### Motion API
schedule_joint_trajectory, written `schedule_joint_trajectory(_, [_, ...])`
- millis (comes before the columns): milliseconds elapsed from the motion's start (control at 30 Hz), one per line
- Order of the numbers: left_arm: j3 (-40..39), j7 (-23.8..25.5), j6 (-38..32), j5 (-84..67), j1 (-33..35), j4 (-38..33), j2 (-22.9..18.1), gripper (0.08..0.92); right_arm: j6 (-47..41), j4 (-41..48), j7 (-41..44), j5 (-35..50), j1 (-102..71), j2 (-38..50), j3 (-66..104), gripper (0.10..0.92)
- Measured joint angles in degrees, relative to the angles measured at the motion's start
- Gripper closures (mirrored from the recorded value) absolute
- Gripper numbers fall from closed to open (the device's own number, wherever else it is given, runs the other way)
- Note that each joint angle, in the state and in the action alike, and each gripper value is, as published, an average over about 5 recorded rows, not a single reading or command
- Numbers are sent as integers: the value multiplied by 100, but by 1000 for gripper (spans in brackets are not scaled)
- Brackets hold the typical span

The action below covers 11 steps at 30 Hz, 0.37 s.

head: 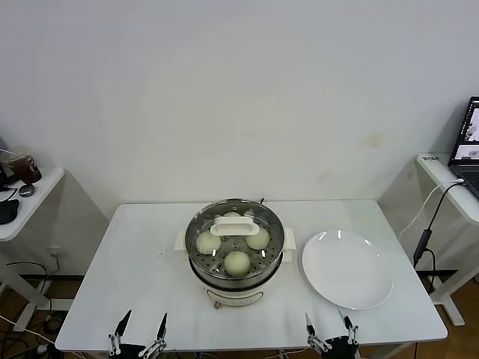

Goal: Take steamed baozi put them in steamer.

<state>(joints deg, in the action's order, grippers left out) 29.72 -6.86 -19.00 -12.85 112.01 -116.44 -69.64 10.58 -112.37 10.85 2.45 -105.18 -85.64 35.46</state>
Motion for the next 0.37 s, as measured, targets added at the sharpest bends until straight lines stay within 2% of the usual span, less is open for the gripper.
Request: schedule_joint_trajectory(367, [141,50,-256,-204,141,196,-48,177,11,-76,-10,-24,-182,45,-57,203])
